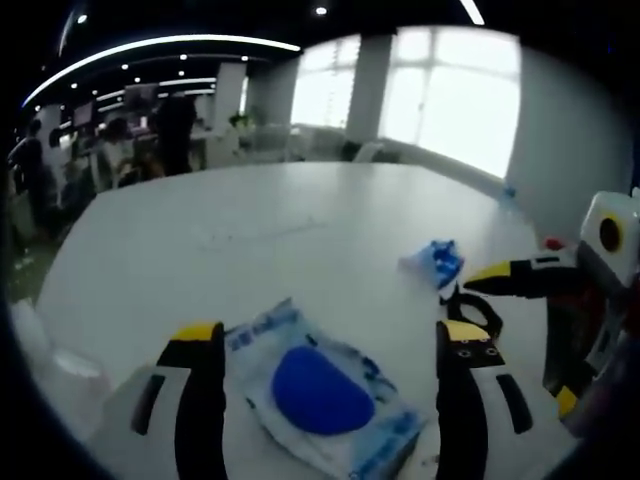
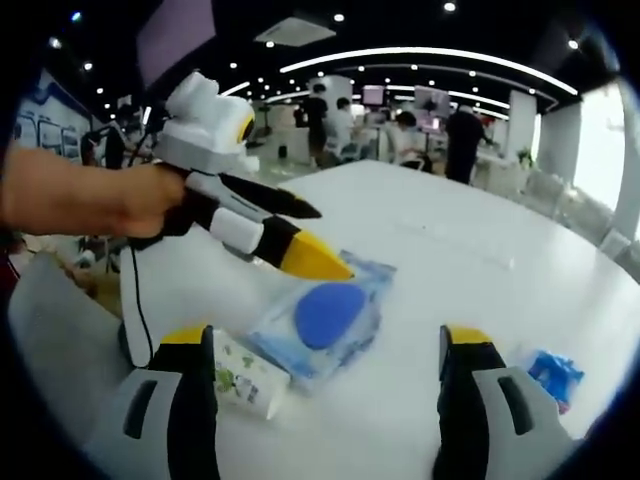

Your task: Arrange the tabletop items into an orderly group along one side of the table until the central work area is clear of visible clutter.

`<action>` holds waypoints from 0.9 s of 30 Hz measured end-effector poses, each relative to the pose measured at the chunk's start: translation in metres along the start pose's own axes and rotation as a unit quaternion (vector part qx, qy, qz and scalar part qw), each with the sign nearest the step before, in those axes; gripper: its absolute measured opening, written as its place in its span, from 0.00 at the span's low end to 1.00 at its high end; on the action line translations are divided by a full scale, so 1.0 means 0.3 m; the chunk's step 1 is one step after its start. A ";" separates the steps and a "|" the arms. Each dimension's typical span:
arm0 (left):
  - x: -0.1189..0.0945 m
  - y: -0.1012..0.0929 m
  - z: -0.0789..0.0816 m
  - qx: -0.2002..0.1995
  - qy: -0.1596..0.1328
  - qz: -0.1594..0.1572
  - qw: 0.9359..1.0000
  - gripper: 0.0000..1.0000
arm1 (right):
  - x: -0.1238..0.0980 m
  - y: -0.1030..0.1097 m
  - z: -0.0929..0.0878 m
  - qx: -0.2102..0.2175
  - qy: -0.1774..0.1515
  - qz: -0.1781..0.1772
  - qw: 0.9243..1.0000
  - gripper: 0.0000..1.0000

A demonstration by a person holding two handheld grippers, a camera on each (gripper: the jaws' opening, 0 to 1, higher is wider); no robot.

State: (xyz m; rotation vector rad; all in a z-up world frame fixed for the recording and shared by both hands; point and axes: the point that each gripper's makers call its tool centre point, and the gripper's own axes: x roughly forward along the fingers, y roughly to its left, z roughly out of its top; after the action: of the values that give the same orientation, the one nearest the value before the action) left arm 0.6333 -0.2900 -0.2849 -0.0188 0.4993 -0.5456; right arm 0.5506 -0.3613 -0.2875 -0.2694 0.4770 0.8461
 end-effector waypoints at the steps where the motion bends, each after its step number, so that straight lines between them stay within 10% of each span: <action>1: -0.006 -0.001 -0.002 0.000 0.000 0.000 1.000 0.84 | -0.001 0.005 -0.002 -0.001 0.002 0.002 1.000 0.92; 14: -0.119 -0.009 -0.051 -0.007 -0.006 0.004 1.000 0.84 | -0.017 0.109 -0.058 -0.093 0.044 0.064 0.993 0.91; 27: -0.219 -0.019 -0.089 -0.009 -0.009 0.005 1.000 0.84 | 0.006 0.233 -0.133 -0.222 0.092 0.151 0.959 0.89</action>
State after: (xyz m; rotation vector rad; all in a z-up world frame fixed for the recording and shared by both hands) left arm 0.5696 -0.2588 -0.2778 -0.0377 0.4867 -0.5313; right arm 0.4862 -0.3320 -0.3257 -0.7076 0.5054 1.2336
